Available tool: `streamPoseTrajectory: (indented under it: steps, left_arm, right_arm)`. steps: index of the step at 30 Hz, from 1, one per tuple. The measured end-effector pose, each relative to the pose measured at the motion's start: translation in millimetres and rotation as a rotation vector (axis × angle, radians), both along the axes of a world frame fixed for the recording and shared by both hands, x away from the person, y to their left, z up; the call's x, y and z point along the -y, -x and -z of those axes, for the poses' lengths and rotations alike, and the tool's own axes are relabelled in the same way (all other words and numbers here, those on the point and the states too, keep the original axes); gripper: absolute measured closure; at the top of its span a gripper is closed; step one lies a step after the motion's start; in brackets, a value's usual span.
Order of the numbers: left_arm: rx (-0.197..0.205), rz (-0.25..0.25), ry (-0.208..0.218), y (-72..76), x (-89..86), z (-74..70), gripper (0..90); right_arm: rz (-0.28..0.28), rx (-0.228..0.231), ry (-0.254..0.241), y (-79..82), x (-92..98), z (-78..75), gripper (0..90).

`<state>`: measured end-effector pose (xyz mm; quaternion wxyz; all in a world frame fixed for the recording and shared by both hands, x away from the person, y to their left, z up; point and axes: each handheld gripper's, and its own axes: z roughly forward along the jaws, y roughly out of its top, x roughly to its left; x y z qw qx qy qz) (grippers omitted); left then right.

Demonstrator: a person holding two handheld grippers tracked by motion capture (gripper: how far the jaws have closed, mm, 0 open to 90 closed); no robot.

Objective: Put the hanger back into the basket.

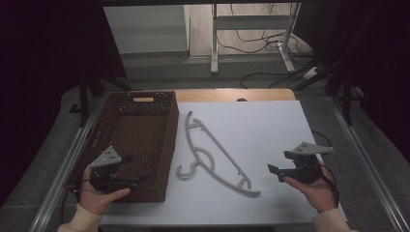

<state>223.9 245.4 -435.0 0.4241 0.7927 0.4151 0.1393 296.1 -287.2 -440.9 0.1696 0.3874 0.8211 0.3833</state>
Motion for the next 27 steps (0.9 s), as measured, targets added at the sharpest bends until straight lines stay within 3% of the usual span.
streamPoseTrajectory:
  steps: [27]
  left_arm:
    - [-0.003,-0.008,-0.007,4.3,0.0,-0.4,14.6]
  right_arm:
    - [-0.124,-0.067,0.029,-11.1,-63.7,2.3,19.7]
